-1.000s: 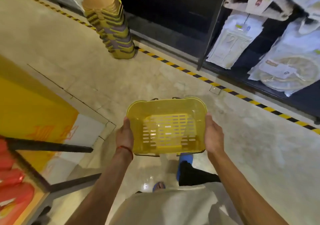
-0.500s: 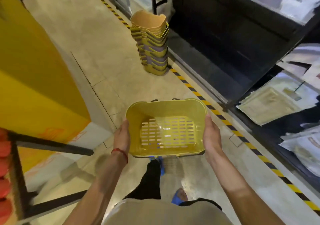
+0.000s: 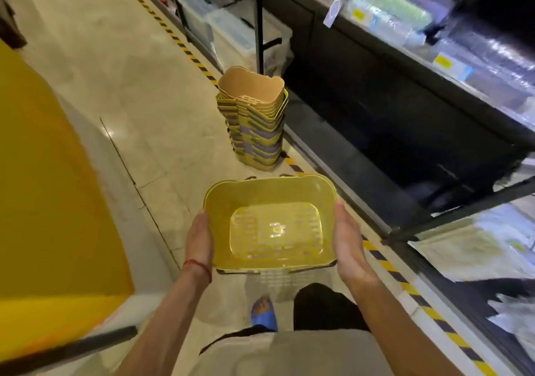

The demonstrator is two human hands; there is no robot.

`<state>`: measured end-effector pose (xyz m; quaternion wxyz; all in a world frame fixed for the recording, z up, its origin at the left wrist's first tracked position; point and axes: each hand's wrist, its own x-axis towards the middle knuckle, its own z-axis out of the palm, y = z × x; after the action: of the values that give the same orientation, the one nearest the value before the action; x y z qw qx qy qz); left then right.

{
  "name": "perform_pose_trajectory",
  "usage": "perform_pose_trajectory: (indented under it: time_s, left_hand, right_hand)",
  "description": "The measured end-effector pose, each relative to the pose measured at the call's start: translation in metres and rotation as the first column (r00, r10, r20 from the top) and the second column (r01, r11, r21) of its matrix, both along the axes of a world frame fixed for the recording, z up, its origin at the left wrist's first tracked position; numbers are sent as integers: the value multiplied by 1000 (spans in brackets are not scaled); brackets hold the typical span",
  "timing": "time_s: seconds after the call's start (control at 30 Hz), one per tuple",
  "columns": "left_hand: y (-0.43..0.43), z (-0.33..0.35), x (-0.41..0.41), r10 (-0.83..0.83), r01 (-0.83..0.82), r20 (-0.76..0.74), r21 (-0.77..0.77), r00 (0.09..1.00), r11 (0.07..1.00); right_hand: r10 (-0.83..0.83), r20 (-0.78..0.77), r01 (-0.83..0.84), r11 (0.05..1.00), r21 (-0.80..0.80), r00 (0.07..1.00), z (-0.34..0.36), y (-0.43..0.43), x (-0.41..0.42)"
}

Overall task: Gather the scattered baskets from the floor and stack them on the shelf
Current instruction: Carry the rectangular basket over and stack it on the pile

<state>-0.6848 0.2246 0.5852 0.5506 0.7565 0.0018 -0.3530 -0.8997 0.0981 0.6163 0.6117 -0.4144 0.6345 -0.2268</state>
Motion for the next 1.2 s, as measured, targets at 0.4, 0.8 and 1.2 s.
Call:
perform_pose_trajectory:
  time_s: [0.4, 0.8, 1.2]
  left_hand:
    - [-245, 15, 140, -56, 47, 172, 54, 984, 997]
    - [-434, 22, 273, -102, 92, 233, 51, 967, 994]
    - [-566, -17, 439, -346, 335, 58, 139, 937, 932]
  right_hand:
    - [-45, 19, 44, 998, 40, 999, -12, -240, 138]
    - [-21, -2, 21, 999, 39, 1000, -12, -412, 258]
    - [-332, -29, 333, 935, 119, 943, -52, -474, 411]
